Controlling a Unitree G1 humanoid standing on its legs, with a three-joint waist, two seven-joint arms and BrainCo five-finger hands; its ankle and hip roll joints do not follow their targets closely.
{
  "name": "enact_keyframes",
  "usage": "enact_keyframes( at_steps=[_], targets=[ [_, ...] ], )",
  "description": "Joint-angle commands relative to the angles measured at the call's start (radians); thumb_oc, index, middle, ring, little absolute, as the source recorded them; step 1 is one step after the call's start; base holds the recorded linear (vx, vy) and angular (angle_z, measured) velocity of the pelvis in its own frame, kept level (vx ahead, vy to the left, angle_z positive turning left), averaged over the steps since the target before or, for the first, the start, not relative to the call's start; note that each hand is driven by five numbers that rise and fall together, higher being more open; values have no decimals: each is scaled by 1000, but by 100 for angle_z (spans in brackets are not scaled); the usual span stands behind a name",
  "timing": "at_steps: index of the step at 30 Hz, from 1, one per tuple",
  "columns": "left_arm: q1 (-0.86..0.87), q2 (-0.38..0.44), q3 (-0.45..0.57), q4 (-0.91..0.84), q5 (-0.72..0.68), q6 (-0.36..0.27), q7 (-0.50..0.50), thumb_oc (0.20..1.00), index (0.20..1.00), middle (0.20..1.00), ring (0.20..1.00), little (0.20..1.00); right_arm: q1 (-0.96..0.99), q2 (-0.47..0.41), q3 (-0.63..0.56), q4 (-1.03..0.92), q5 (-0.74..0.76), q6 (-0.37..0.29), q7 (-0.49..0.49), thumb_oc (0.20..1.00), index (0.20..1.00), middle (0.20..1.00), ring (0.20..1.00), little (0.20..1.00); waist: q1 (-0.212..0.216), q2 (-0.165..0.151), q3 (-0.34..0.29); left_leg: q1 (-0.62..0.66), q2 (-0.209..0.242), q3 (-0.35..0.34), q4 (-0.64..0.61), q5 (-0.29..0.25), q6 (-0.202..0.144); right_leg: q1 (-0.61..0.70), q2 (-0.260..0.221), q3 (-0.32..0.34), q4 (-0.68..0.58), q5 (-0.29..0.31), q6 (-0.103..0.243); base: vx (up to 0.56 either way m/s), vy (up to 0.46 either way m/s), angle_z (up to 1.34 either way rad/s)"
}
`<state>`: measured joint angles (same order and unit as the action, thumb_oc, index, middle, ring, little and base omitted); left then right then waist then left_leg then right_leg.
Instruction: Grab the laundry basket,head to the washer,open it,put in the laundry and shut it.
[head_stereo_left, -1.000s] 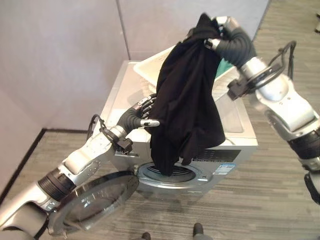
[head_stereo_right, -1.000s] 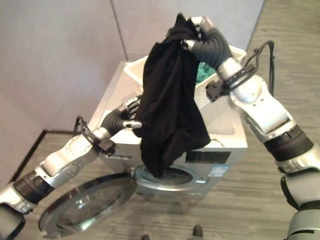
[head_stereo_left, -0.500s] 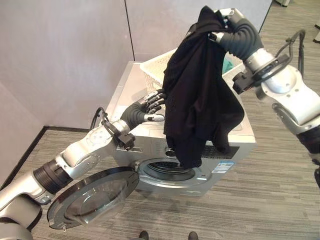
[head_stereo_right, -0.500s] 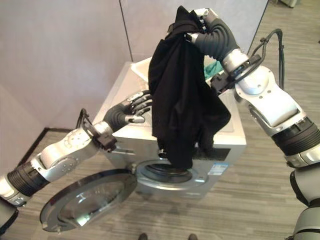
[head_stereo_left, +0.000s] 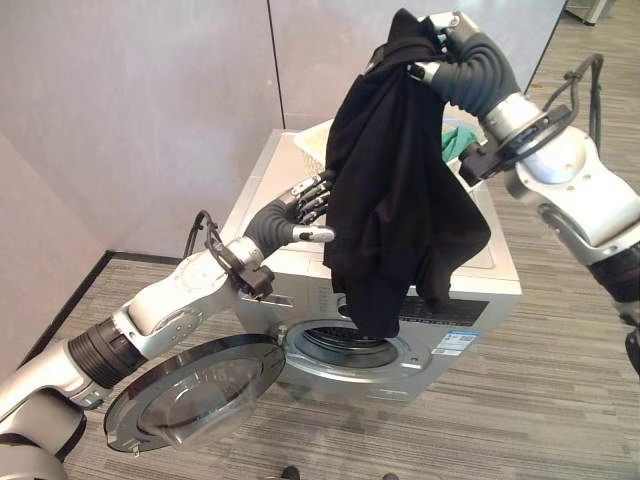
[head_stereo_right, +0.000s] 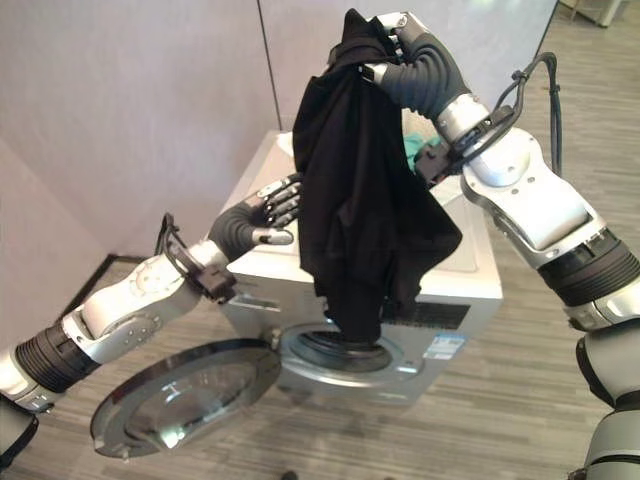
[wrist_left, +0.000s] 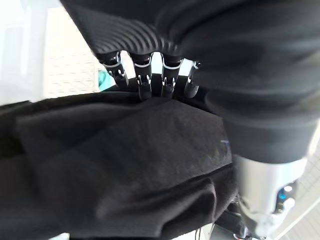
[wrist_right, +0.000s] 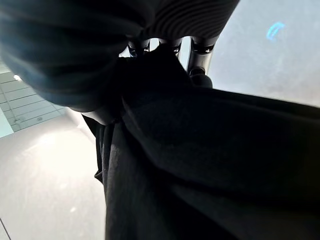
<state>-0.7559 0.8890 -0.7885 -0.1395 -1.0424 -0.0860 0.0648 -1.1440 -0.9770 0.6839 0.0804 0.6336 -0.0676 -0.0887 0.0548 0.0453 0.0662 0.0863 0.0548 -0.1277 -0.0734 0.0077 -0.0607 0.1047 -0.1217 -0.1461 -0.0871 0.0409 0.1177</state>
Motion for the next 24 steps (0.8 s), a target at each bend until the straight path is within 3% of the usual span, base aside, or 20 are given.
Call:
enact_keyframes(
  at_steps=[1, 6, 10, 19, 24],
  targets=[
    [-179, 1, -42, 86, -3, -64, 24, 1000, 1000, 1000, 1000, 1000, -192, 19, 45, 52, 21, -62, -49, 200, 200, 200, 200, 200, 19, -73, -78, 7, 45, 2, -12, -44, -29, 9, -38, -10, 4, -33, 36, 0, 0, 0],
    [-294, -5, -96, 131, -33, -69, 30, 1000, 1000, 1000, 1000, 1000, -272, 38, 88, 105, 37, -55, -59, 200, 200, 200, 200, 200, 17, -68, -87, 4, 43, 0, -14, -42, -33, 9, -39, -17, 0, -30, 39, 0, 0, 0],
    [-354, 36, -136, 110, -62, -79, 25, 1000, 1000, 1000, 1000, 1000, -351, 31, 131, 152, 51, -52, -68, 200, 200, 200, 200, 200, 21, -66, -94, -6, 41, -1, -14, -37, -37, 3, -41, -27, 0, -26, 41, 0, 0, 0],
    [-302, 80, -160, 42, -136, -76, 0, 1000, 1000, 1000, 1000, 1000, -376, 40, 145, 169, 64, -63, -82, 200, 200, 200, 200, 200, 27, -67, -94, -3, 42, -2, -14, -45, -38, 7, -41, -32, 0, -27, 42, 0, 1, 1],
    [-247, 25, -160, 39, -137, -63, 8, 1000, 1000, 1000, 1000, 1000, -374, 79, 143, 196, 70, -57, -90, 200, 200, 200, 200, 200, 22, -73, -93, 1, 41, -1, -14, -48, -37, 12, -41, -30, 0, -28, 41, 12, 2, 9]
  ],
)
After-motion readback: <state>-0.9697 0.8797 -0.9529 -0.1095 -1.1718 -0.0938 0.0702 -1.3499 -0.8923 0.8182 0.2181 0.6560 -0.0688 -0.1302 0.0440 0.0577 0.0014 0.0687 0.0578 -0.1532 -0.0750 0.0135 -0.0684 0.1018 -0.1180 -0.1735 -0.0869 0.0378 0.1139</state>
